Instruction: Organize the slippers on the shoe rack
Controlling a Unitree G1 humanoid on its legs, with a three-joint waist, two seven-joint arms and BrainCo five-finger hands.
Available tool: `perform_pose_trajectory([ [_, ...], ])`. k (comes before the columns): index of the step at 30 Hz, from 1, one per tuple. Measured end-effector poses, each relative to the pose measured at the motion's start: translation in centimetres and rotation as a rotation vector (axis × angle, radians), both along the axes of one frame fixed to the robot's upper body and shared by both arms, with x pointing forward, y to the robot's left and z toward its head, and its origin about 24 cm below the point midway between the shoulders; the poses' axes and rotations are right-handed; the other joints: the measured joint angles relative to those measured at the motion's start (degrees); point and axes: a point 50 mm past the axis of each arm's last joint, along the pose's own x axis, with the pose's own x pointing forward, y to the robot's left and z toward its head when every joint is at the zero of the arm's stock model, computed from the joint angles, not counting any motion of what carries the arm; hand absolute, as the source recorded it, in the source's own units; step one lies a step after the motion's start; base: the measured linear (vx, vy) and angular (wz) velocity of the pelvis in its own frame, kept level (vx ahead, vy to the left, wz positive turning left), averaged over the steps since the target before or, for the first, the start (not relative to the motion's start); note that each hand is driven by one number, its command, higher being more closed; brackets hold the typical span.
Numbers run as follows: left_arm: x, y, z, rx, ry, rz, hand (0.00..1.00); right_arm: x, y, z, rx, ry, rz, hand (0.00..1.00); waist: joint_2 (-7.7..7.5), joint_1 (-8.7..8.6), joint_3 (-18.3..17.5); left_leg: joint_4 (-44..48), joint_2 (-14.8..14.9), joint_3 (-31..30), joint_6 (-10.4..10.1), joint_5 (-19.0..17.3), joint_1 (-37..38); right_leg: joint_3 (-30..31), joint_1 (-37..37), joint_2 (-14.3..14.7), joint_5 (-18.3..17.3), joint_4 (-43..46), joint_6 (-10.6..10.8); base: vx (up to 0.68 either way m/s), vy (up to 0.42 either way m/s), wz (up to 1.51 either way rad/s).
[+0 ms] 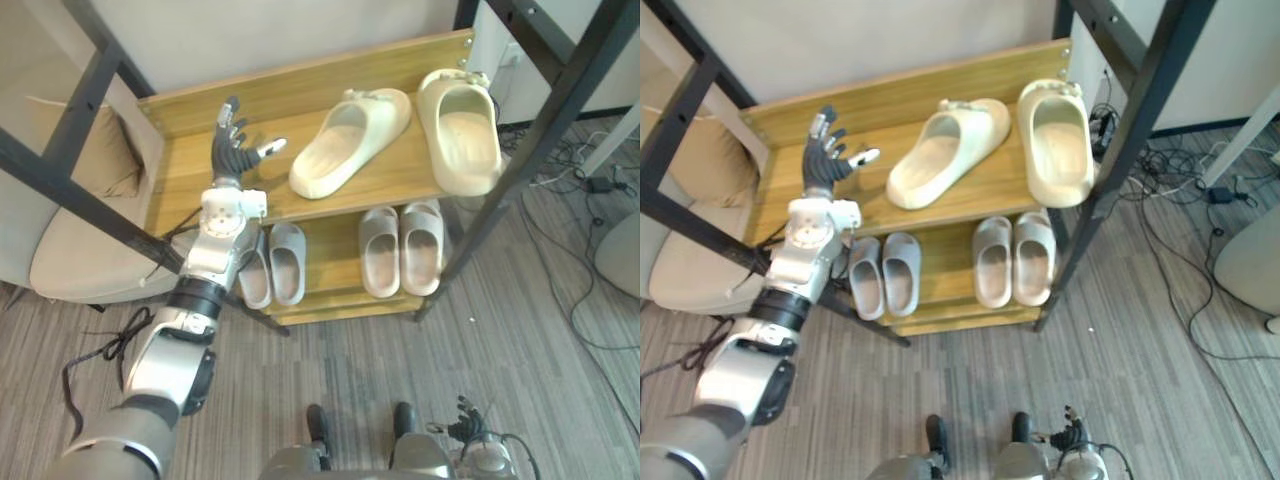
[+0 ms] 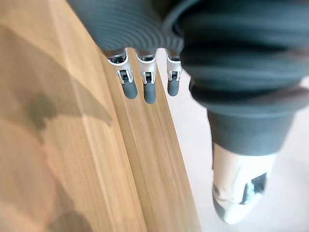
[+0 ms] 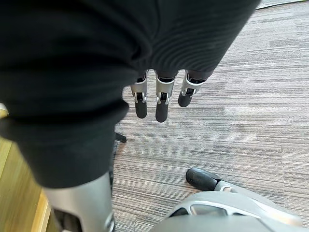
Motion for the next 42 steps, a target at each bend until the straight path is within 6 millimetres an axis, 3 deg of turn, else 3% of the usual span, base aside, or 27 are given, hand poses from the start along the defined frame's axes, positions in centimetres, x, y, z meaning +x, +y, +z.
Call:
perform_pose_trajectory([
  [8, -0.9, -1.2, -1.7, -0.021, 0.021, -0.087, 0.00, 0.0, 0.8, -0.2, 0.018, 0.015, 0.030, 0.00, -1.88, 0.19, -0.86, -0.18, -0.11, -0.14, -0.04, 0.07, 0.63, -0.20, 0.84, -0.03, 0.01, -0.30, 0.01, 0.00, 0.001, 0.01],
  [14, -2.3, -4.4, -4.0, -0.061, 0.063, -0.203, 0.00, 0.0, 0.9, -0.3, -0.001, 0.026, 0.063, 0.00, -2.17, 0.28, -1.02, -0.20, -0.05, -1.33, 0.08, 0.22, 1.08, -1.20, 1.87, -0.03, -0.01, -0.58, 0.03, -0.02, -0.002, 0.09],
  [21, -3.1, -7.7, -3.9, -0.097, 0.054, -0.312, 0.00, 0.1, 0.9, -0.5, -0.001, 0.041, 0.062, 0.00, -2.35, 0.29, -1.11, -0.23, 0.08, -1.33, 0.09, 0.23, 1.11, -1.29, 1.94, -0.01, 0.01, -0.71, 0.05, 0.00, 0.000, 0.00],
  [42, -4.6, -14.0, -3.5, -0.136, 0.067, -0.536, 0.00, 1.5, 1.4, -0.2, -0.001, 0.018, 0.081, 0.00, -3.71, -0.45, -1.02, -0.26, 0.01, 0.21, 0.09, 0.22, 1.16, -0.29, 1.64, -0.27, 0.79, -1.29, 0.49, 0.00, 0.001, -0.02],
])
